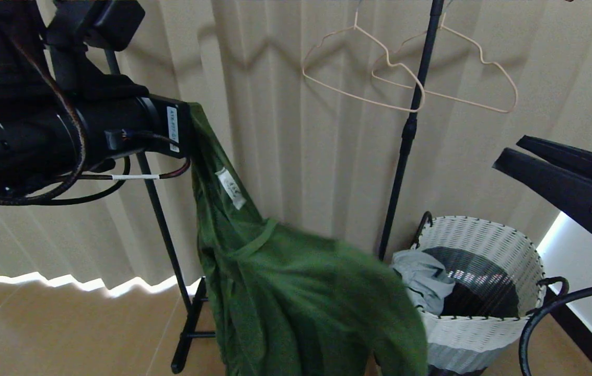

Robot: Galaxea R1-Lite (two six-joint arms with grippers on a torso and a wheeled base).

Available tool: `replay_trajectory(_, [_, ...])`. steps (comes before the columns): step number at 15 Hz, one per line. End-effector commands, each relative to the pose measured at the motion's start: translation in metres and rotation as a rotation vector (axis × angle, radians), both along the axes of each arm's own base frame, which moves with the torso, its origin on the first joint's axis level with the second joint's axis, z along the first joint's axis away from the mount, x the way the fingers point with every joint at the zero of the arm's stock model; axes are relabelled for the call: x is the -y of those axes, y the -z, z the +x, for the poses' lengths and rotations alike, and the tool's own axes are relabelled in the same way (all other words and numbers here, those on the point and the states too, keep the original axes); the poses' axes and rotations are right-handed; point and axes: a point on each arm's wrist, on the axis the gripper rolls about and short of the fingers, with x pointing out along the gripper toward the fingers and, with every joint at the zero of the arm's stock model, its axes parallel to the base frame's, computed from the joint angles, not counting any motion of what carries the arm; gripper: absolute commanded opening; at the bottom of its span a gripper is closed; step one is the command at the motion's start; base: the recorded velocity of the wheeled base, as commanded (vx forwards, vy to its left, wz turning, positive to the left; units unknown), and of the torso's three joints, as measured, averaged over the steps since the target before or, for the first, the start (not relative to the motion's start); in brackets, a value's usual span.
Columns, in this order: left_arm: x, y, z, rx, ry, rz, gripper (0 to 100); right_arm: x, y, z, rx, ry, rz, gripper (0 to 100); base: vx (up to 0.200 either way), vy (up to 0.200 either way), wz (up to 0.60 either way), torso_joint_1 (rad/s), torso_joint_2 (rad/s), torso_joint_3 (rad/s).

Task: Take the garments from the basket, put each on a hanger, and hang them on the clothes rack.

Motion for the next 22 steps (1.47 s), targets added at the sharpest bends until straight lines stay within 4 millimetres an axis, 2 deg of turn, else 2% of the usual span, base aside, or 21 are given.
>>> replay_trajectory(1, [0.005, 0.005, 0.01, -0.015, -0.009, 0.012, 0, -0.004, 0.0, -0.006, 0.005, -0.035, 0.003, 100, 0.0, 0.0, 0.0, 0.0, 0.0, 0.0])
replay_trajectory(4, [0.003, 0.01, 0.017, -0.033, -0.078, 0.027, 0, -0.002, 0.013, -0.011, 0.011, -0.013, -0.097, 100, 0.0, 0.0, 0.0, 0.0, 0.0, 0.0])
replay_trajectory(5, [-0.003, 0.018, 0.016, -0.058, -0.104, 0.042, 0, 0.009, 0.029, -0.018, -0.018, 0.083, -0.223, 100, 0.0, 0.0, 0.0, 0.0, 0.0, 0.0])
replay_trajectory(7, [-0.021, 0.028, -0.014, -0.077, -0.112, 0.051, 0, 0.027, 0.054, -0.038, -0.1, 0.24, -0.369, 100, 0.0, 0.0, 0.0, 0.0, 0.0, 0.0])
replay_trajectory(8, [-0.022, 0.029, -0.016, -0.079, -0.112, 0.052, 0, 0.027, 0.054, -0.038, -0.102, 0.242, -0.37, 100, 0.0, 0.0, 0.0, 0.0, 0.0, 0.0])
replay_trajectory(9, [-0.042, 0.043, -0.053, -0.094, -0.115, 0.058, 0, 0.039, 0.062, -0.058, -0.088, 0.355, -0.36, 100, 0.0, 0.0, 0.0, 0.0, 0.0, 0.0])
replay_trajectory(12, [-0.066, 0.053, -0.071, -0.096, -0.186, 0.051, 0, 0.05, 0.06, -0.078, 0.008, 0.481, -0.383, 100, 0.0, 0.0, 0.0, 0.0, 0.0, 0.0])
replay_trajectory(14, [-0.068, 0.052, -0.069, -0.092, -0.196, 0.05, 0, 0.056, 0.061, -0.091, 0.084, 0.494, -0.425, 100, 0.0, 0.0, 0.0, 0.0, 0.0, 0.0])
replay_trajectory(16, [-0.067, 0.054, -0.068, -0.1, -0.19, 0.055, 0, 0.057, 0.059, -0.095, 0.125, 0.5, -0.449, 100, 0.0, 0.0, 0.0, 0.0, 0.0, 0.0])
replay_trajectory(18, [-0.063, 0.063, -0.058, -0.14, -0.181, 0.074, 0, 0.061, 0.057, -0.103, 0.192, 0.514, -0.481, 100, 0.0, 0.0, 0.0, 0.0, 0.0, 0.0])
replay_trajectory(22, [-0.06, 0.064, -0.05, -0.122, -0.181, 0.072, 0, 0.062, 0.058, -0.105, 0.218, 0.521, -0.522, 100, 0.0, 0.0, 0.0, 0.0, 0.0, 0.0])
